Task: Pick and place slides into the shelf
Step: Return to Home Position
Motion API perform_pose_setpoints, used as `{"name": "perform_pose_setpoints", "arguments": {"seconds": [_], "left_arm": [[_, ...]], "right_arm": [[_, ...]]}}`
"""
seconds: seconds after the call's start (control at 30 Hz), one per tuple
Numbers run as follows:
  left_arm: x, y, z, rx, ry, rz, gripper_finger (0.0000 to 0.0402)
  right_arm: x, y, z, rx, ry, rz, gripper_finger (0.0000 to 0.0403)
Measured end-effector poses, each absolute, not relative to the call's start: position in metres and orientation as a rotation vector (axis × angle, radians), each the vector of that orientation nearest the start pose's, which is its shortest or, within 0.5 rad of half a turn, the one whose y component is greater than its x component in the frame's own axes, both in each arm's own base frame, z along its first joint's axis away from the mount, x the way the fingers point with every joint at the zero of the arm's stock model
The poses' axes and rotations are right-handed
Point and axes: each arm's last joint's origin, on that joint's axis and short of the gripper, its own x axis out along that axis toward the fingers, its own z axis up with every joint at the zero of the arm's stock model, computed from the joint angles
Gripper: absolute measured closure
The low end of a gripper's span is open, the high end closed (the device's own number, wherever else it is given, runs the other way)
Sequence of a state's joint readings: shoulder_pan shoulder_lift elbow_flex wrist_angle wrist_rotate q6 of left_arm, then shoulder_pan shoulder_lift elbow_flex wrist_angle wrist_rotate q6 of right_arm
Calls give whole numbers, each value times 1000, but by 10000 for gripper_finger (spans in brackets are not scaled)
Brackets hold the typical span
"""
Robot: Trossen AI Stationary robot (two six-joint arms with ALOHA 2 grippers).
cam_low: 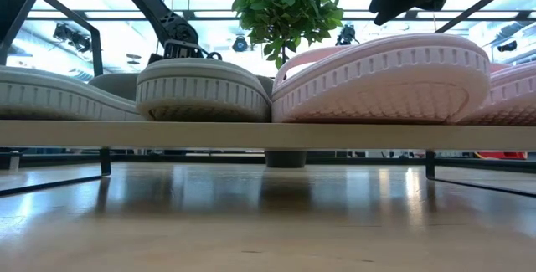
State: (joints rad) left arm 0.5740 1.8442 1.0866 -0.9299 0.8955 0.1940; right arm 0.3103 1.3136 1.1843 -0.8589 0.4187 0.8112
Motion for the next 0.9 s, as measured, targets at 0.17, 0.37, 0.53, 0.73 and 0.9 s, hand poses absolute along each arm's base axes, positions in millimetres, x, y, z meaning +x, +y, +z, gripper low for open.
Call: {"name": "perform_pose_setpoints", "arguments": {"seconds": [0.17, 0.37, 0.53, 0.73, 0.9], "left_arm": [[258, 154, 149, -995, 1180, -329, 153], [261, 166, 170, -952, 1087, -365, 151], [262, 165, 210, -807, 994, -364, 179], [242, 153, 253, -647, 957, -288, 228], [226, 141, 283, -564, 887, -268, 264]], "right_arm": [[247, 67, 308, 400, 811, -457, 257], [247, 67, 308, 398, 812, -457, 257], [246, 66, 307, 393, 824, -461, 257], [238, 64, 313, 378, 817, -453, 257], [213, 53, 327, 348, 803, -498, 257]]}}
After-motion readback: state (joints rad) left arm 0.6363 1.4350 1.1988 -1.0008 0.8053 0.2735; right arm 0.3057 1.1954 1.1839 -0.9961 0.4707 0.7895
